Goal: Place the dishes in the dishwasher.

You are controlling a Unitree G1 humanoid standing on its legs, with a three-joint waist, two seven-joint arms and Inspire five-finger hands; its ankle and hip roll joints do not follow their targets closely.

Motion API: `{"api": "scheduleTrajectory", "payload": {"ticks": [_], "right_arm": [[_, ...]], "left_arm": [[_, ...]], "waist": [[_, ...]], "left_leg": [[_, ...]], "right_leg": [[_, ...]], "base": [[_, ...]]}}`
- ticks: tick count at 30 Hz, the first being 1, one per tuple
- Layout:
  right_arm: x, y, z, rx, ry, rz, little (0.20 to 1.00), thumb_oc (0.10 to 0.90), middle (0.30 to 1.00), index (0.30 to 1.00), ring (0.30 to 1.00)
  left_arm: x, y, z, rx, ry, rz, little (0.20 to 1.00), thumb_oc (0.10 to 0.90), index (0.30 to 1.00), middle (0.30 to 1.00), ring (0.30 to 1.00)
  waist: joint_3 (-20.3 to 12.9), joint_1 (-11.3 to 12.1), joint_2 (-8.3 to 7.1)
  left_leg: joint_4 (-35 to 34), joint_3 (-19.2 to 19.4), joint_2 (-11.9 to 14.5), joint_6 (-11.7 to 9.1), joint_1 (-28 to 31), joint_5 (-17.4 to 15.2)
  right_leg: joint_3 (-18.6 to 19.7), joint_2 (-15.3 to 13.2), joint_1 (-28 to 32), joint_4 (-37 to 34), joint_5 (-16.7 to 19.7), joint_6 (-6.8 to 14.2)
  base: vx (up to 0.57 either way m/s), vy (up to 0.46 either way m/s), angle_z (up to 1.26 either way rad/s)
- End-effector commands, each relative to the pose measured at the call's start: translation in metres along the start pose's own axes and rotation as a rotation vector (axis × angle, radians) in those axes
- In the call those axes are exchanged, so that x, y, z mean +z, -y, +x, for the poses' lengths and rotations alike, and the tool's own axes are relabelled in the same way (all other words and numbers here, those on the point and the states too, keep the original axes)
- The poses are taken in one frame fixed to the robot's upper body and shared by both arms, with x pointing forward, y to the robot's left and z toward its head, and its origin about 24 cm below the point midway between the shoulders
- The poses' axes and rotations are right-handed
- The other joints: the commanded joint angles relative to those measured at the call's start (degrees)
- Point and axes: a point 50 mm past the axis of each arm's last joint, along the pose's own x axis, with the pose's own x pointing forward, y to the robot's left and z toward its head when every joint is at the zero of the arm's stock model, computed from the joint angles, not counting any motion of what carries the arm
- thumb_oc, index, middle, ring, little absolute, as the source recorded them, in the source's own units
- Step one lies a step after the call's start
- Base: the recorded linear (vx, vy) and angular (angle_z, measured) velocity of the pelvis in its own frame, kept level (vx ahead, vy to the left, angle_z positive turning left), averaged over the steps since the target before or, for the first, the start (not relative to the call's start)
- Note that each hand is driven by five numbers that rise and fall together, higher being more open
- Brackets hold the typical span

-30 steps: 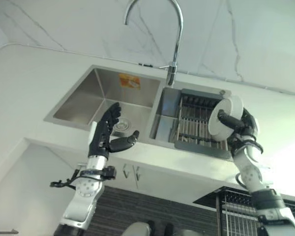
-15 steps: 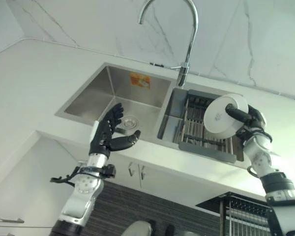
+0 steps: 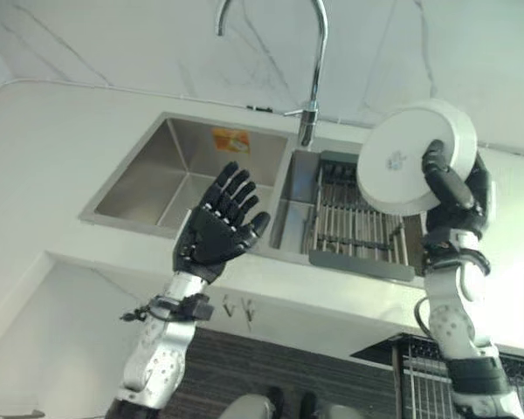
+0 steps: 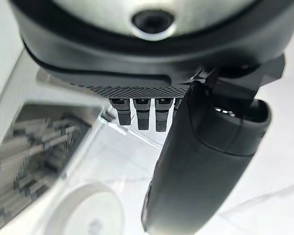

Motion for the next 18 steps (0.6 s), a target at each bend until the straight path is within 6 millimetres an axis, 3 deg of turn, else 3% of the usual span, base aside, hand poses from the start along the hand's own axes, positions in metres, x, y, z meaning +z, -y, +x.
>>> {"api": "scheduleTrajectory", "payload": {"ticks": [1,3,5,6,8,9,10,12,14,15,18], "right_arm": [[0.056,-0.026,0.025,0.168,0.354,0.078,0.3,0.4,0.3,0.3,0.3],[0.051,-0.03,0.032,0.178,0.312,0.083,0.3,0.4,0.3,0.3,0.3],[0.044,-0.033,0.036,0.186,0.293,0.101,0.3,0.4,0.3,0.3,0.3],[0.043,-0.036,0.034,0.191,0.305,0.098,0.3,0.4,0.3,0.3,0.3],[0.043,-0.038,0.032,0.184,0.313,0.092,0.3,0.4,0.3,0.3,0.3],[0.042,-0.034,0.03,0.156,0.3,0.083,0.3,0.4,0.3,0.3,0.3],[0.042,-0.029,0.029,0.122,0.284,0.076,0.3,0.4,0.3,0.3,0.3],[0.042,-0.025,0.03,0.109,0.274,0.067,0.3,0.4,0.3,0.3,0.3],[0.042,-0.026,0.031,0.109,0.27,0.076,0.3,0.4,0.3,0.3,0.3],[0.041,-0.031,0.033,0.13,0.26,0.127,0.3,0.4,0.3,0.3,0.3],[0.04,-0.039,0.037,0.195,0.266,0.216,0.3,0.4,0.3,0.3,0.3]], "left_arm": [[0.016,0.043,0.011,-0.401,0.083,-0.112,0.9,0.8,0.9,0.9,0.9],[0.011,0.052,0.005,-0.49,0.069,-0.166,0.9,0.8,0.9,0.9,0.9],[0.007,0.06,0.002,-0.598,0.032,-0.22,0.9,0.8,0.9,0.9,0.9],[0.004,0.065,0.001,-0.679,-0.01,-0.248,0.9,0.8,0.9,0.9,0.9],[0.001,0.07,-0.001,-0.74,-0.063,-0.266,0.9,0.8,0.9,0.9,0.9],[-0.006,0.073,-0.003,-0.802,-0.149,-0.262,0.9,0.8,0.9,0.9,0.9],[-0.014,0.075,-0.007,-0.817,-0.201,-0.253,0.9,0.8,0.9,0.9,0.9],[-0.023,0.071,-0.013,-0.809,-0.26,-0.234,0.9,0.8,0.9,0.9,0.9],[-0.03,0.064,-0.018,-0.777,-0.314,-0.182,0.9,0.8,0.9,0.9,0.9],[-0.033,0.058,-0.024,-0.774,-0.36,-0.122,0.9,0.8,0.9,0.9,0.9],[-0.031,0.049,-0.03,-0.823,-0.447,-0.021,0.9,0.8,0.9,0.9,0.9]], "waist": [[-6.2,-1.5,-1.32],[-4.9,-0.8,-2.54],[-4.7,-1.3,-2.26],[-4.7,-2.6,-0.79],[-4.9,-3.9,0.75],[-4.7,-6.5,2.2],[-4.5,-7.4,2.61],[-4.3,-7.9,3.04],[-3.9,-7.2,2.95],[-3.4,-6.5,3.29],[-3.2,-5.3,4.47]], "left_leg": [[3.8,4.5,5.4,-3.7,2.0,2.0],[3.8,1.2,2.9,-3.4,4.6,5.5],[3.8,-0.8,2.2,-2.3,5.9,3.7],[3.8,-2.0,2.7,-2.2,6.5,-1.3],[3.8,-1.9,2.9,-1.8,6.6,-4.4],[3.8,-3.0,1.9,-1.1,6.3,-6.9],[3.8,-4.6,0.3,-0.6,6.0,-7.5],[3.8,-5.1,-0.3,-0.5,5.8,-7.6],[3.8,-2.9,0.4,-1.0,6.0,-7.8],[3.8,1.4,2.2,-1.2,5.4,-7.6],[3.8,4.8,4.5,-1.0,4.3,-6.4]], "right_leg": [[1.3,-3.5,-2.5,5.2,-0.8,3.7],[3.4,-4.6,-2.5,5.2,0.3,3.4],[5.3,-4.9,-4.3,5.2,2.1,3.9],[5.6,-5.3,-6.7,5.2,3.8,5.1],[4.9,-5.6,-8.7,5.2,5.2,6.4],[6.7,-6.0,-11.7,5.2,7.4,7.4],[8.1,-6.6,-13.6,5.2,9.6,7.8],[8.7,-7.3,-14.4,5.2,10.4,7.8],[4.0,-9.7,-15.2,5.2,13.0,8.4],[-2.1,-12.7,-14.0,5.2,15.2,9.3],[-4.5,-14.9,-8.9,5.2,15.4,9.4]], "base": [[-0.11,0.156,0.33],[-0.1,0.205,-0.21],[-0.14,0.292,-1.21],[-0.1,0.28,-1.03],[-0.1,0.378,-0.37],[-0.1,0.548,-0.02],[-0.12,0.585,-0.03],[-0.09,0.254,-0.38],[-0.19,0.111,-0.69],[-0.31,0.119,-0.83],[-0.29,0.081,-0.95]]}}
